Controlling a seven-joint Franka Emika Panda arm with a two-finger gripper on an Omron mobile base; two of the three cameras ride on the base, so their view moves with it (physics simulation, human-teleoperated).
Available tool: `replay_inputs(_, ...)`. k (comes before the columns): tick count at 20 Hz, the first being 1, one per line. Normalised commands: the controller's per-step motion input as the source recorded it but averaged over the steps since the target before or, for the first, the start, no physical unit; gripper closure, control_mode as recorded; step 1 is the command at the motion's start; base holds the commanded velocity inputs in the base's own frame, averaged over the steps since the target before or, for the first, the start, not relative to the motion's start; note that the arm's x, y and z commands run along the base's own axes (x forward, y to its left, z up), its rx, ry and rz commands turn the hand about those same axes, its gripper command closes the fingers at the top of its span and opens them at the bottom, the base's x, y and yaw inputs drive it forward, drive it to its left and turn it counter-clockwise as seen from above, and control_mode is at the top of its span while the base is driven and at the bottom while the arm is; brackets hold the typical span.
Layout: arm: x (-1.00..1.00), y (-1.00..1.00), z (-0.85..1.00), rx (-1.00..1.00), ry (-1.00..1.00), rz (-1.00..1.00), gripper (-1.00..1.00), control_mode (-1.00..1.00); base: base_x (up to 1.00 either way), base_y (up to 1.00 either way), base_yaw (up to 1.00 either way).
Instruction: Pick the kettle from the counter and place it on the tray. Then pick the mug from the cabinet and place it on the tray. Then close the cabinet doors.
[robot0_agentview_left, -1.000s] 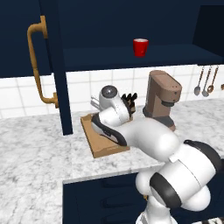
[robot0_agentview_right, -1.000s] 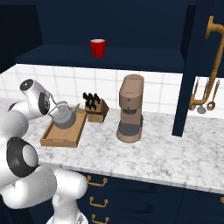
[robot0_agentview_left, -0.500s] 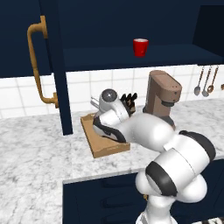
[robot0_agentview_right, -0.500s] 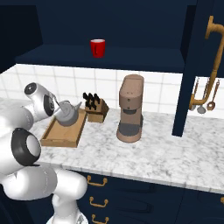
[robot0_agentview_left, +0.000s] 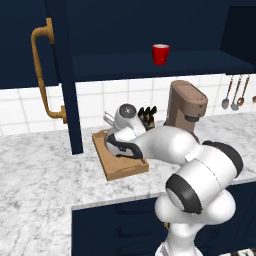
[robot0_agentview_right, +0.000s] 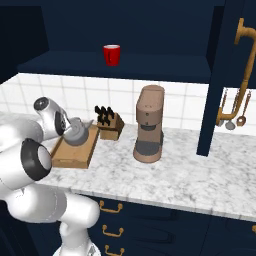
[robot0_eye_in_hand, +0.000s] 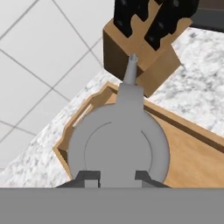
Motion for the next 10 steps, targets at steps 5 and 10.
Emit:
replay_inputs(5, 0.13, 0.0, -0.28, 0.0, -0.01, 0.06, 1.0, -1.0, 0.0, 0.0, 0.0)
replay_inputs(10, 0.19, 0.0, -0.33, 0.0, -0.01, 0.05, 1.0, -1.0, 0.0, 0.0, 0.0)
